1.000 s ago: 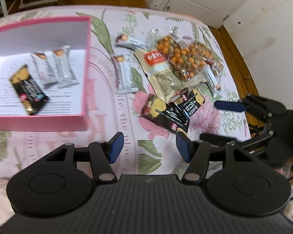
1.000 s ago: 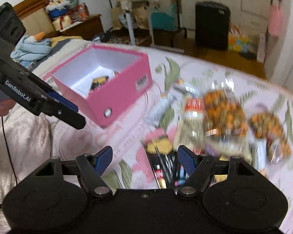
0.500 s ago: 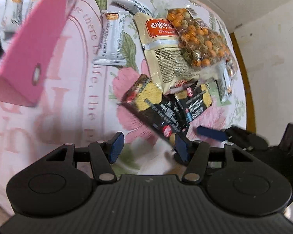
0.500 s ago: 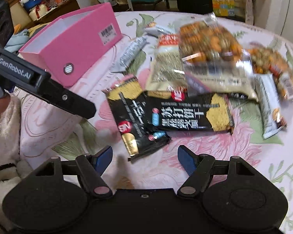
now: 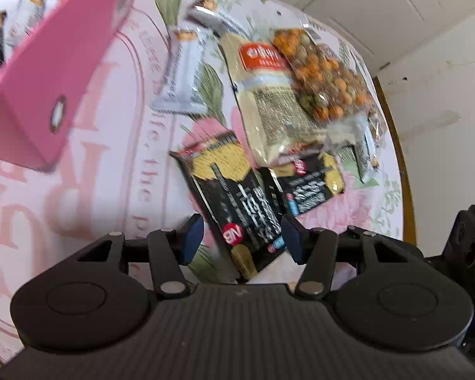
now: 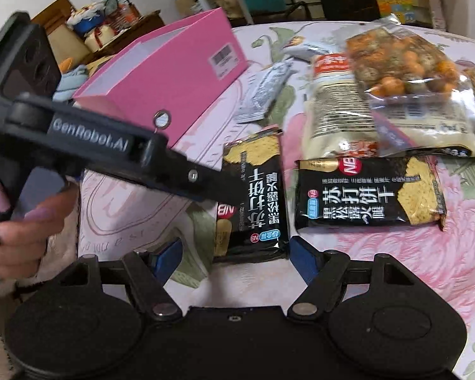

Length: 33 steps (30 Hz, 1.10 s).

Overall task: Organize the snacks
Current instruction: 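Grasp another black cracker pack with the left gripper while the right gripper grasps one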

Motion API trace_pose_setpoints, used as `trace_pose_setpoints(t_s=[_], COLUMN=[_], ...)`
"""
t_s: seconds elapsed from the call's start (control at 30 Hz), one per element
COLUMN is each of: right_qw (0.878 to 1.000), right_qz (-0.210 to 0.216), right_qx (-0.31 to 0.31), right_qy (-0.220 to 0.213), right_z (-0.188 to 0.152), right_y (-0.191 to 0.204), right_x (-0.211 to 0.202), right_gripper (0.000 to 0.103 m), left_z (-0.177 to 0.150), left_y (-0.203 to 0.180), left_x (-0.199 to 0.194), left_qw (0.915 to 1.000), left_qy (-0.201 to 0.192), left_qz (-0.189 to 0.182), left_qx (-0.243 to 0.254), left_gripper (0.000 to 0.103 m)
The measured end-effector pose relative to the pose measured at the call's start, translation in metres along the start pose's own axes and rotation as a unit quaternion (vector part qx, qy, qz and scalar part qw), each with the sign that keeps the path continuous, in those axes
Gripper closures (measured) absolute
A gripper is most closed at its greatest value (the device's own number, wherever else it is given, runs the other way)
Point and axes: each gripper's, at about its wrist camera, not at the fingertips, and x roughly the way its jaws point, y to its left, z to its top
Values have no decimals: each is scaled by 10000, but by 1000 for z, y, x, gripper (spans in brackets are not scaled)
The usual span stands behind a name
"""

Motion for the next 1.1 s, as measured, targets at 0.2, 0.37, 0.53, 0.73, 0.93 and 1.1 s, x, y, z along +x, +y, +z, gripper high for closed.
trace_pose_setpoints(t_s=[0.2,0.37,0.53,0.73,0.93,1.1], right_qw=[9974,9847,9753,9813,9845,9837], right_qz=[-480,-1116,-1516,-1425,-1326,-1334], right_qx=[-541,-1341,-1604,-1288,-1147,-1206], right_qy=[-1,-30,-68,-75,14,71], right_z=[7,9,7,8,15,21], right_y=[16,33,46,48,60,76], right_x=[15,29,31,21,11,-1], right_gripper=[23,30,46,47,47,47], left_z=[5,0,-5,-6,-7,-6], left_y=[9,14,0,-7,-15,-21], left_x=[8,22,24,13,-6,-28], left_qw=[10000,9978,9992,9996,9994,9989], left_qy=[17,235,140,217,351,429], left_qz=[44,-408,-273,-167,-31,14], left_qx=[-77,-474,-264,-88,57,185], left_gripper=[52,53,54,54,54,54])
